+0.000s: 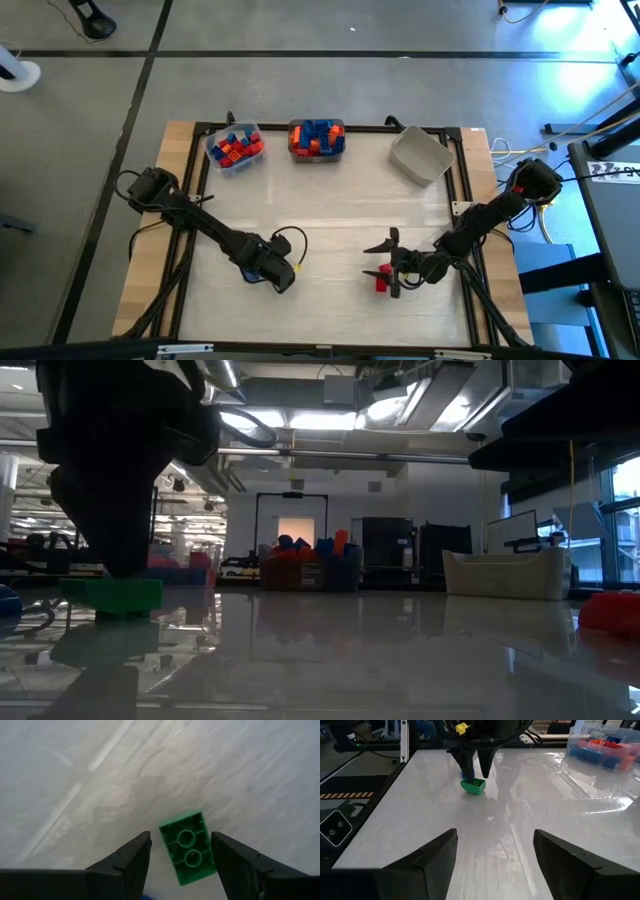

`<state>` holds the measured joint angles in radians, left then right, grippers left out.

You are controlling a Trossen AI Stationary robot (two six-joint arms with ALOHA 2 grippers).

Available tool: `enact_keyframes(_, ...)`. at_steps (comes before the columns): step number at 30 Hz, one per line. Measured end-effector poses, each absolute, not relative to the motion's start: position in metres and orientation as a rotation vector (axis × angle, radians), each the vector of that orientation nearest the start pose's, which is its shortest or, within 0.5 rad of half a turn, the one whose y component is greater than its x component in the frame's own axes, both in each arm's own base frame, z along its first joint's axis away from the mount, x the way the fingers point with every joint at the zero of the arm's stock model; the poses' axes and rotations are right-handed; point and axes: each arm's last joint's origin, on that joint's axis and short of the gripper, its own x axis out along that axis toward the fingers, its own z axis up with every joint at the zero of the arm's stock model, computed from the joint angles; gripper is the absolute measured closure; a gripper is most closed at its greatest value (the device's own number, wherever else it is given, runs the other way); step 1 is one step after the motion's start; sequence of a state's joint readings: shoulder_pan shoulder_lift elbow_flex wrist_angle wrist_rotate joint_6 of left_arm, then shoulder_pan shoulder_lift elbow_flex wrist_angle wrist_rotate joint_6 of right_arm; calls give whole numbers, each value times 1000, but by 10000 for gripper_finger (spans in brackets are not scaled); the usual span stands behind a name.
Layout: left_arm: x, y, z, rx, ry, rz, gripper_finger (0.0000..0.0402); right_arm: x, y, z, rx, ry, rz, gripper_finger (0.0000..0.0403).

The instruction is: Sort blocks by size

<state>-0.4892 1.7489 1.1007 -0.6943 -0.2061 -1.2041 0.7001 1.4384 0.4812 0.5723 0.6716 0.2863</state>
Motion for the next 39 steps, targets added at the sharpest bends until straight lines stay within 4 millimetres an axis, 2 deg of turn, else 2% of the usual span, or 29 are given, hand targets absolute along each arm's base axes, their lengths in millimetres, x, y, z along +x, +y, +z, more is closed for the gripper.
enact_keyframes(10, 286, -146, 169, -584, 1178, 519, 206, 210, 153, 166, 40, 298, -15, 143)
enact_keyframes(19, 292, -152, 146, -528, 1221, 509, 206, 210, 153, 165, 39, 301, -14, 143)
enact_keyframes(24, 292, -152, 146, -499, 1225, 482, 206, 210, 153, 165, 38, 301, -14, 143)
enact_keyframes(27, 292, -152, 146, -466, 1232, 458, 220, 210, 153, 165, 38, 301, -14, 143)
enact_keyframes(33, 295, -153, 146, -397, 1232, 390, 278, 210, 153, 165, 43, 300, -14, 143)
enact_keyframes(39, 300, -155, 154, -345, 1188, 301, 278, 210, 153, 165, 71, 298, -18, 143)
